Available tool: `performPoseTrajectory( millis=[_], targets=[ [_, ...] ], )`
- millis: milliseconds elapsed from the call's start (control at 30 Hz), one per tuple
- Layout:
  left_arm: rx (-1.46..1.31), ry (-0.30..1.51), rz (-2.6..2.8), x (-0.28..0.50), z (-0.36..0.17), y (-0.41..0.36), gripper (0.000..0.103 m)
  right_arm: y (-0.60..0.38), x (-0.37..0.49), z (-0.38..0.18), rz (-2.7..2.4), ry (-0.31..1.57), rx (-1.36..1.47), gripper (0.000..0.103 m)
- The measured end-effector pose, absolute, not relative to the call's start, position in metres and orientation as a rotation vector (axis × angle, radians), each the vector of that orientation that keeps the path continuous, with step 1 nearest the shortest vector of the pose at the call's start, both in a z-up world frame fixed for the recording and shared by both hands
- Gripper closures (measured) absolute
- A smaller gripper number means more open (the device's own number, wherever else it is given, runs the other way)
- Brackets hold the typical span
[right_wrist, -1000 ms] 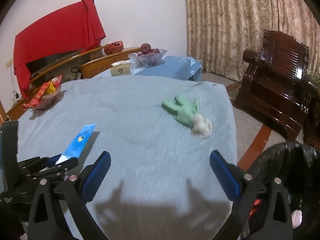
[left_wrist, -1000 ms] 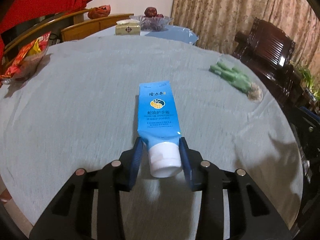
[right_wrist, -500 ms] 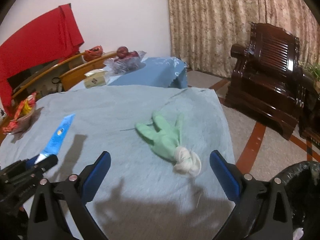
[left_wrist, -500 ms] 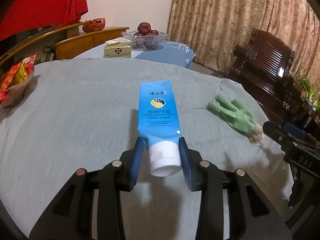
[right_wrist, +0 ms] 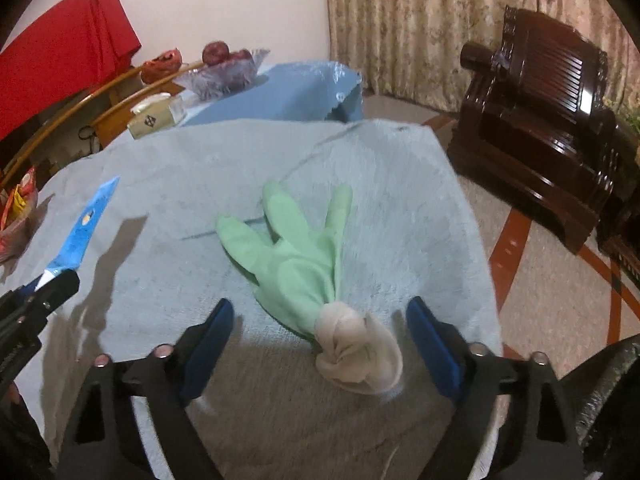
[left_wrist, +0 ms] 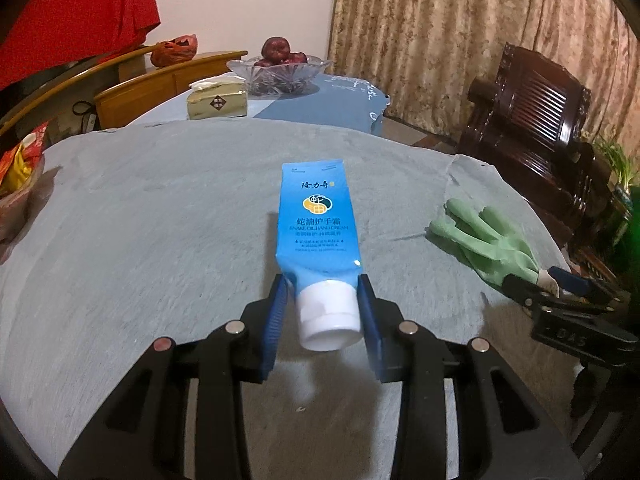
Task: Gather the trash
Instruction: 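Grasp the blue hand-cream tube with the left tool while the right tool grasps the green glove, then carry the tube and glove over the bin and open both tools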
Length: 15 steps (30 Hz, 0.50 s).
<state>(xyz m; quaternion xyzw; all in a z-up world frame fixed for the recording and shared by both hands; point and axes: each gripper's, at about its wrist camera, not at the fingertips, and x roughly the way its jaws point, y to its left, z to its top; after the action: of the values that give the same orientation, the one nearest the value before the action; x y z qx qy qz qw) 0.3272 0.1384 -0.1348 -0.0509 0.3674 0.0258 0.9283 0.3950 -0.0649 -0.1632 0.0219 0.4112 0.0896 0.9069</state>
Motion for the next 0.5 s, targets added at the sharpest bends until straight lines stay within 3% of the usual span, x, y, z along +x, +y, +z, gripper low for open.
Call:
performPoseTrajectory(
  millis=[333, 500],
  targets=[
    [-0.098, 0.761, 0.038, 0.324, -0.132, 0.128, 0.069, -0.062, 0.39, -0.168, 0.201, 0.89, 0.018, 0.067],
    [-0.095, 0.75, 0.03, 0.316, -0.125, 0.123, 0.07, -0.063, 0.377, -0.155, 0.234, 0.86, 0.044, 0.075]
  ],
)
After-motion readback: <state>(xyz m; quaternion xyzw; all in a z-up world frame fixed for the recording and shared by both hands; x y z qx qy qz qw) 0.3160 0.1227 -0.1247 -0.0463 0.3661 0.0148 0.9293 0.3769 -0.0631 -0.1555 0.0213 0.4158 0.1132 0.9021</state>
